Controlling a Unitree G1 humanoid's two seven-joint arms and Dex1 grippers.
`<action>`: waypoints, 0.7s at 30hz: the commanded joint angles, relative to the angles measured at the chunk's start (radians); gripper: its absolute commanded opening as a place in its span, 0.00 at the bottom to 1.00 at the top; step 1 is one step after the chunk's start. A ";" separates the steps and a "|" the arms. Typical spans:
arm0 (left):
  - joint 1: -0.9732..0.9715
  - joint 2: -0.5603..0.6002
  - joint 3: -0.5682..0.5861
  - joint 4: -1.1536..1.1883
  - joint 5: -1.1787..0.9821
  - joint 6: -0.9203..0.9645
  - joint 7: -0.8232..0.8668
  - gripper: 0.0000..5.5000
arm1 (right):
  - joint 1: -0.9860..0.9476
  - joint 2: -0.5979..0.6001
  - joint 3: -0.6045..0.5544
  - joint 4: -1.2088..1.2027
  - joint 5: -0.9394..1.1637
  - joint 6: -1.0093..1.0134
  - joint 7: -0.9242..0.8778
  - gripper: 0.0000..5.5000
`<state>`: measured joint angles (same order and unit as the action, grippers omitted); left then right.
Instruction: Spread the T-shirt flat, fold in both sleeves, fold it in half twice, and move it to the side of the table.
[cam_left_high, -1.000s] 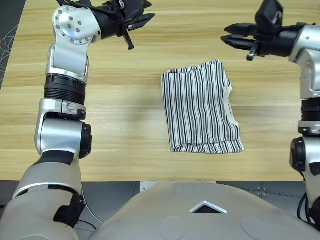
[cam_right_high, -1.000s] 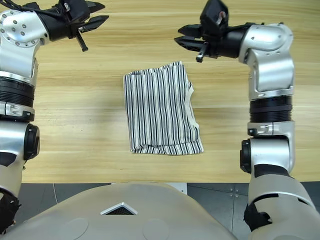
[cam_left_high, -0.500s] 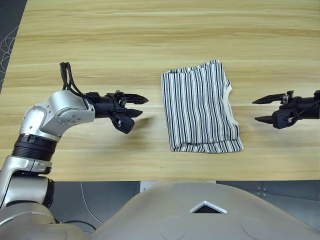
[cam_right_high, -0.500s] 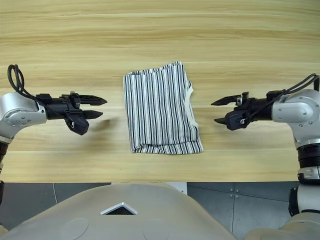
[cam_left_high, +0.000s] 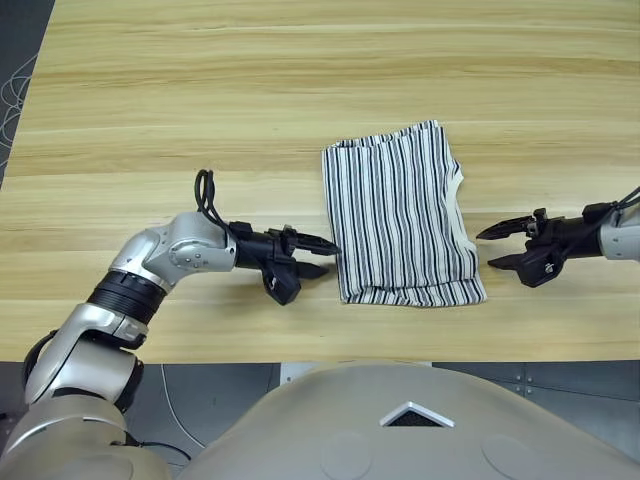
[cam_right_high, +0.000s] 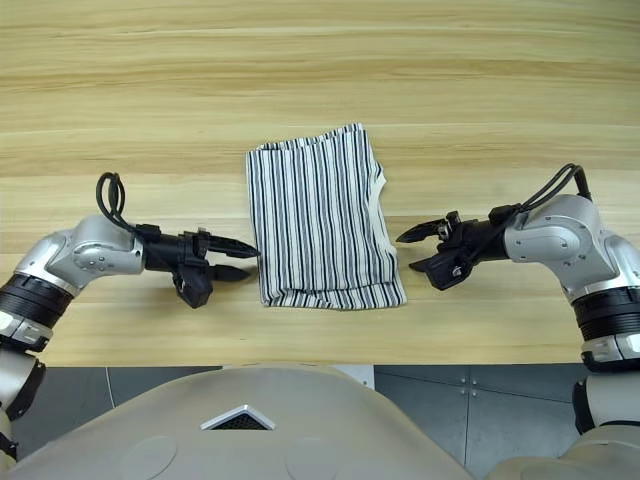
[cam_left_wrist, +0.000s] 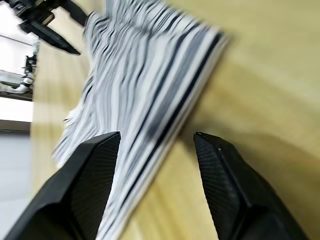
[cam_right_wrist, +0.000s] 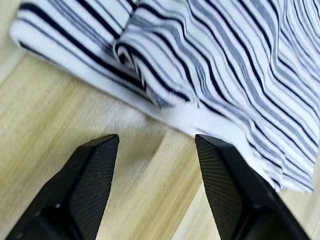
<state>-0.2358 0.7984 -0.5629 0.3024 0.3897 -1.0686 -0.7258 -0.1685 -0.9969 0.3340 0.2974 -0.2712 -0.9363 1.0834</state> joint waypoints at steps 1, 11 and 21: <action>0.038 0.021 -0.032 -0.057 -0.100 0.053 -0.061 0.50 | 0.016 -0.009 0.024 -0.031 0.007 0.003 -0.009 0.51; 0.011 -0.071 -0.079 -0.067 -0.213 0.167 -0.175 0.50 | 0.031 -0.006 0.070 -0.067 0.025 0.003 -0.016 0.51; 0.003 -0.110 -0.077 -0.079 -0.268 0.220 -0.254 0.50 | 0.018 0.018 0.114 -0.057 -0.022 -0.019 -0.045 0.51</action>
<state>-0.2115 0.6900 -0.6408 0.2299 0.1316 -0.8594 -0.9581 -0.1547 -0.9956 0.4203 0.2285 -0.2476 -0.9583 1.0383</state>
